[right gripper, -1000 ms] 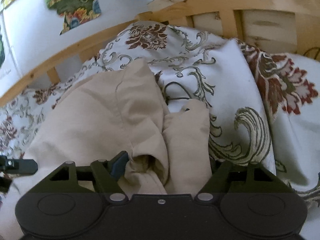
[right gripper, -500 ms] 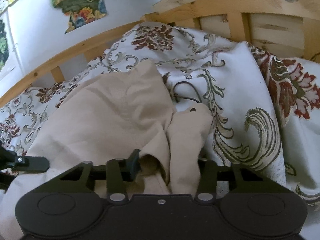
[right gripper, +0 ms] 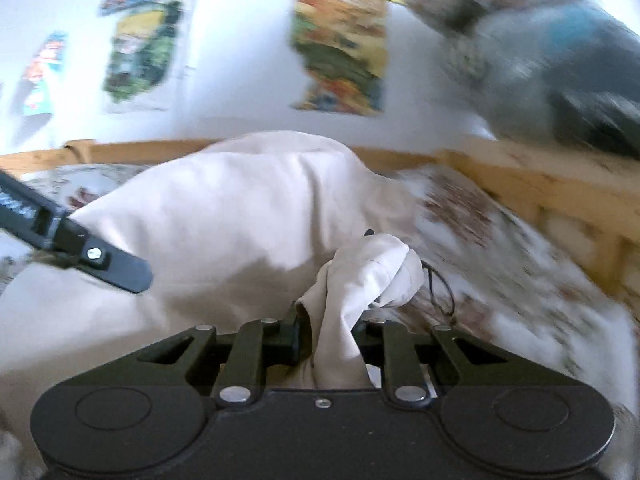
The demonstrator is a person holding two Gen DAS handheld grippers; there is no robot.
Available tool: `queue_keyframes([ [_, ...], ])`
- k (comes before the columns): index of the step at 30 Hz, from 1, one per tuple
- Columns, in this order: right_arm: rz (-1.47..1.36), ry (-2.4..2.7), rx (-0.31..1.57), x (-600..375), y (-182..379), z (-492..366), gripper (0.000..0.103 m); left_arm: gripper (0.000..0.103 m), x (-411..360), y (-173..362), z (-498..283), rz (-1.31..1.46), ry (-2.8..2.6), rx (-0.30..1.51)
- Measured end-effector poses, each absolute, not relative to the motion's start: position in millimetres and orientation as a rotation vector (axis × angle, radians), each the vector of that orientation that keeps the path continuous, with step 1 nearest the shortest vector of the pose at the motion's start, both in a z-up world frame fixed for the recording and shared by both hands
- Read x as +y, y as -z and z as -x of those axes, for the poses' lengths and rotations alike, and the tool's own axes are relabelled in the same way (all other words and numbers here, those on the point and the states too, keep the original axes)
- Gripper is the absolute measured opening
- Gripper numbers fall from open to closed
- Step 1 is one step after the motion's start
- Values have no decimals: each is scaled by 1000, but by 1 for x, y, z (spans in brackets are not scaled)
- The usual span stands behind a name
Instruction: Fold large clothes
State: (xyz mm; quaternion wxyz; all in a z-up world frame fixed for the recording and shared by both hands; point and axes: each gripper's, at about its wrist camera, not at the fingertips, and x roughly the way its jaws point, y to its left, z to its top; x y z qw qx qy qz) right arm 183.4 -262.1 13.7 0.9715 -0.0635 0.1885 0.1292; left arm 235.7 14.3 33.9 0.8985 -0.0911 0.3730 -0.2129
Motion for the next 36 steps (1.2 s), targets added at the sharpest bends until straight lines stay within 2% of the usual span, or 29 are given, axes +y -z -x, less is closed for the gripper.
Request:
queue_keyframes([
  [5, 90, -328, 390, -200, -10, -232, 21, 52, 82, -21, -276, 239, 325, 812],
  [11, 161, -318, 535, -151, 37, -272, 25, 61, 121, 43, -293, 369, 174, 913],
  [16, 99, -284, 596, -169, 51, -281, 43, 69, 126, 47, -288, 392, 166, 886],
  [20, 123, -288, 600, -173, 50, -278, 52, 81, 116, 41, -281, 348, 126, 882],
  [23, 103, -290, 604, -181, 49, -271, 65, 89, 107, 35, -259, 310, 110, 858],
  [24, 98, -292, 598, -184, 48, -266, 73, 90, 104, 31, -252, 295, 98, 850],
  [26, 90, -299, 581, -191, 43, -256, 79, 96, 98, 21, -238, 269, 91, 842],
  [34, 67, -290, 502, -208, 0, -218, 96, 102, 76, -31, -195, 187, 68, 758],
  [36, 54, -293, 474, -214, -16, -208, 98, 102, 72, -46, -182, 169, 69, 730],
])
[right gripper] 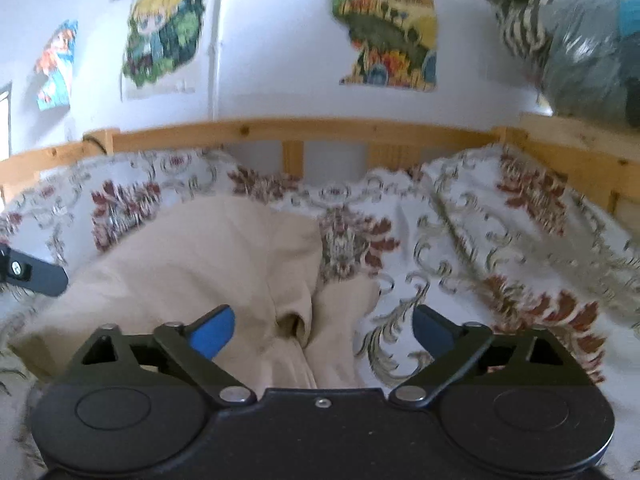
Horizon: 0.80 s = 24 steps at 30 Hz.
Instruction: Fold large clothes
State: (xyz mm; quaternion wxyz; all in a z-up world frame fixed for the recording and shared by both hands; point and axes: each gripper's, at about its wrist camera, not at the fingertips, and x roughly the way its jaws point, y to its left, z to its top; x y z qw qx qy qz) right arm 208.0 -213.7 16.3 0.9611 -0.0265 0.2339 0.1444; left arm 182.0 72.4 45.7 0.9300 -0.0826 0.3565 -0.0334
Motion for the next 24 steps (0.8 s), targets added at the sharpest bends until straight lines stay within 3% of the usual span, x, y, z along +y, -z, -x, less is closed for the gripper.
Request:
queue_keyframes([
  [3, 33, -290, 430, -222, -39, -190, 102, 102, 69, -64, -162, 161, 40, 702],
  [13, 4, -290, 303, -251, -86, -85, 102, 102, 63, -97, -74, 121, -58, 592],
  [24, -33, -254, 382, -261, -90, -23, 102, 102, 53, -83, -14, 165, -86, 629],
])
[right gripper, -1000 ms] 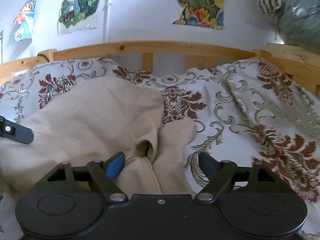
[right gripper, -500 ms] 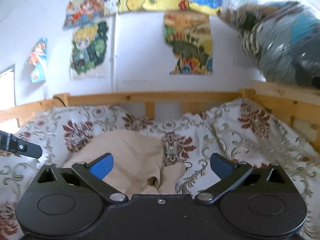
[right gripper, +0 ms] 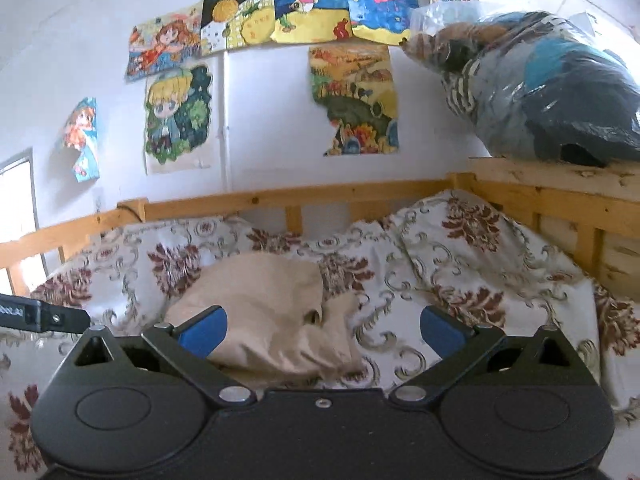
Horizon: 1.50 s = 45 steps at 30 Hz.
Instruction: Fold large clothes
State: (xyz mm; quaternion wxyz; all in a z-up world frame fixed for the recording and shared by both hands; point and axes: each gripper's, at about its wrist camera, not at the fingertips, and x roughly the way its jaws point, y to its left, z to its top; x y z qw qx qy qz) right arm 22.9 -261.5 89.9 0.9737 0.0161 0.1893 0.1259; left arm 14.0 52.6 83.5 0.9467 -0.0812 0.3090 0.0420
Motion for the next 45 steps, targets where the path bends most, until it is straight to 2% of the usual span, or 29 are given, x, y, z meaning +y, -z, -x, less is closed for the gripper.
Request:
queue_keyframes([
  [45, -61, -257, 426, -263, -78, -28, 102, 102, 55, -74, -11, 200, -96, 703],
])
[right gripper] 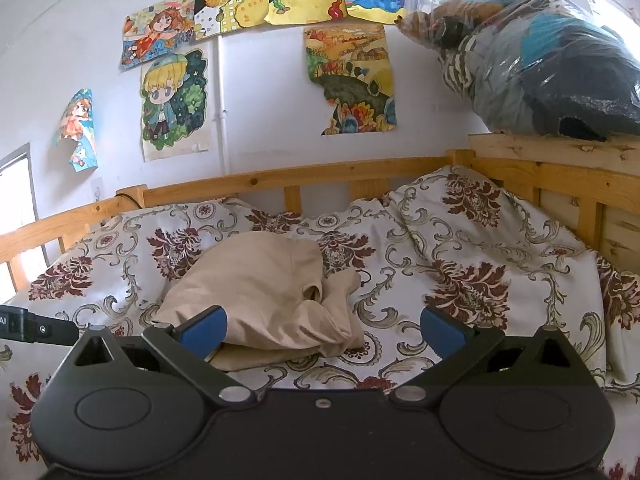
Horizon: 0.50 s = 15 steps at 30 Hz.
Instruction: Fold large clothes
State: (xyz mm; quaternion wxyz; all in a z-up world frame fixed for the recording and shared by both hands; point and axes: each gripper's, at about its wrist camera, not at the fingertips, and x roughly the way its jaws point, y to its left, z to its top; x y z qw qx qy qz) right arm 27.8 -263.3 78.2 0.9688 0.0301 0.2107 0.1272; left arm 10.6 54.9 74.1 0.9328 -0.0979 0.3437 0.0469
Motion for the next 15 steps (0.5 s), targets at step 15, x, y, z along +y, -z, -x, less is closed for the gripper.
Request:
queue_keyframes([
  [15, -64, -247, 442, -264, -76, -30, 102, 102, 52, -76, -11, 169, -102, 694],
])
